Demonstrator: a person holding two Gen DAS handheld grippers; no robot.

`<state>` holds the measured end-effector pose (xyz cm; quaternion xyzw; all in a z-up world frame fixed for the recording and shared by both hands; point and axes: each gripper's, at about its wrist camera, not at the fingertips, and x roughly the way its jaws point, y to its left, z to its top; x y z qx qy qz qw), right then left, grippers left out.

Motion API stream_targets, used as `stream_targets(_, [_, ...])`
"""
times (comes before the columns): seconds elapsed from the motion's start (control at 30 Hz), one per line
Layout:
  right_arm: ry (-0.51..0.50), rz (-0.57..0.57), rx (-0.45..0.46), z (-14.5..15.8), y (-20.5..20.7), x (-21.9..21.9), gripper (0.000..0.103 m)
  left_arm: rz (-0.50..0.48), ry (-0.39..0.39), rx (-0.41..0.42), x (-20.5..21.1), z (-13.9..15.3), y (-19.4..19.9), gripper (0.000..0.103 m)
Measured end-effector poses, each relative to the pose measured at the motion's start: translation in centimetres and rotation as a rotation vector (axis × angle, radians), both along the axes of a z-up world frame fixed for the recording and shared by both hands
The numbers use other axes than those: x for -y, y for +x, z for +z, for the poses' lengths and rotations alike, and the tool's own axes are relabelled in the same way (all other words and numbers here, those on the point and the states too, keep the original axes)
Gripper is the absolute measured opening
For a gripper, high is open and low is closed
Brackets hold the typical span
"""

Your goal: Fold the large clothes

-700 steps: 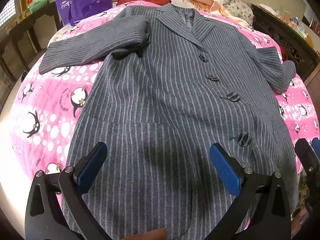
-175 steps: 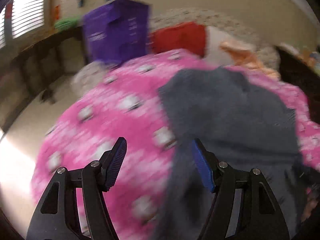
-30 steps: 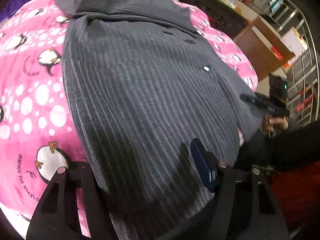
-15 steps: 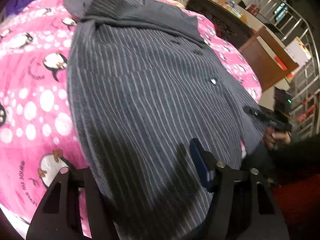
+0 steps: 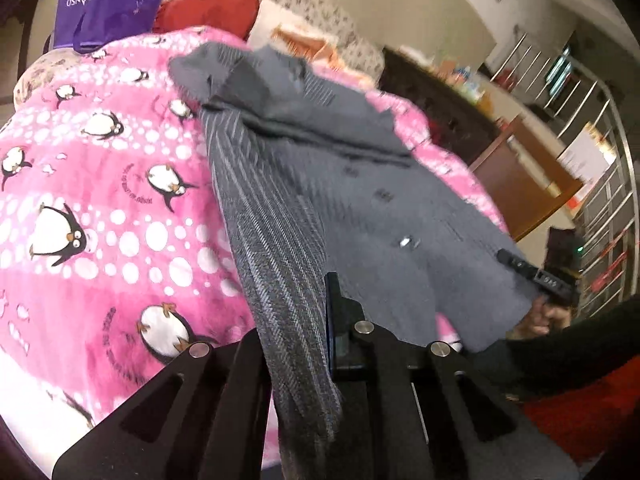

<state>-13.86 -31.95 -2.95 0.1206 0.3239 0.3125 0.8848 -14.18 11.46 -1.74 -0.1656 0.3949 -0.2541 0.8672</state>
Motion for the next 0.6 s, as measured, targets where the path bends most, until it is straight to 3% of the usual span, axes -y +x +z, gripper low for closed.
stream_targets(0.2, [0.14,0.056,0.033,2.8,-3.6,0.9,0.004,-0.028,-0.115,0.056,0.0,2.9,-3.7,0.003])
stream_targets(0.33, [0.228,0.028,0.065,5.1,-5.5,2.6,0.004,0.028,-0.222,0.11,-0.8,5.5,-4.0,0.003])
stream_targets(0.43, [0.256,-0.03,0.089,6.1,-3.5,4.3,0.004,0.118,-0.262,0.141,-1.6,6.8,-1.5,0.003])
stream_targets(0.6, [0.245,-0.147,0.079,7.3,3.5,5.2,0.004,0.271,-0.198,0.147,-1.8,7.6,5.6,0.003])
